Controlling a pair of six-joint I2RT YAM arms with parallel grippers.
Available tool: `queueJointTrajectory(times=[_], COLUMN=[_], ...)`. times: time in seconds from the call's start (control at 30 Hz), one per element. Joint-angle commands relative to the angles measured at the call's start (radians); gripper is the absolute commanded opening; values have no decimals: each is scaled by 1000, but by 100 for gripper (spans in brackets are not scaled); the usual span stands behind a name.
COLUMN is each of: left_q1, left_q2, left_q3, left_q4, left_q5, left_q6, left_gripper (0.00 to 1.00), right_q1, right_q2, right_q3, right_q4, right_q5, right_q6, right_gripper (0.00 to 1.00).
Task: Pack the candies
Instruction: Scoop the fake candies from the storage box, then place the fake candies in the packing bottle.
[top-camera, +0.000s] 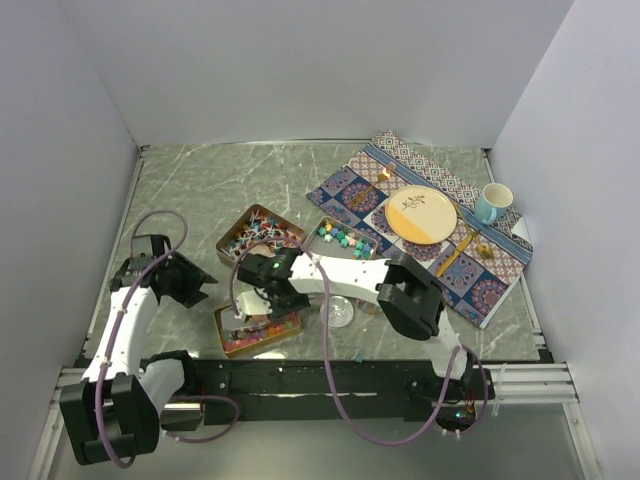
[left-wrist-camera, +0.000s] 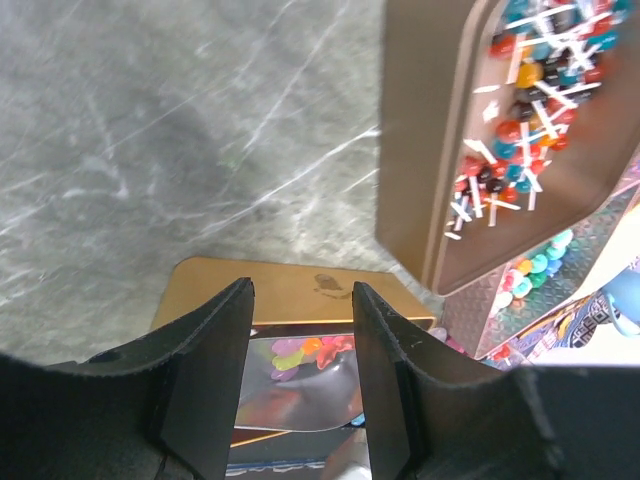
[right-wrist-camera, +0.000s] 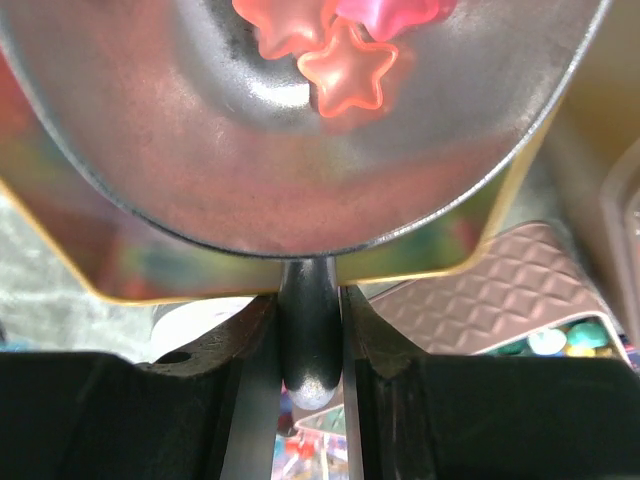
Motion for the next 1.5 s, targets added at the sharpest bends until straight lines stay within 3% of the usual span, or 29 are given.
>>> queueJointTrajectory(times=[0.0, 0.4, 0.63, 0.87, 1.2, 1.47], left_q1=[-6, 17, 74, 105, 139, 159], left_q2=[15, 49, 70, 128, 210, 230], left_q3=[78, 303, 346, 330, 345, 331], left_q4=[31, 67, 169, 255, 322, 364], left_q5=[-20, -33, -7, 28, 5, 34], left_q6=[40, 94, 88, 28, 4, -32], left_gripper=[50, 50, 50, 50, 51, 50], right_q1=[-7, -89, -291, -501, -633, -716], right_q2=[-143, -460, -637, -841, -1155, -1202], right_q3=[-67, -234, -253, -388, -667, -707], right_q4=[185, 291, 118, -11, -107, -172], right_q5=[-59, -82, 16, 125, 247, 290], right_q6=[16, 23, -67, -184, -366, -468], right_gripper=[0, 0, 0, 0, 0, 0])
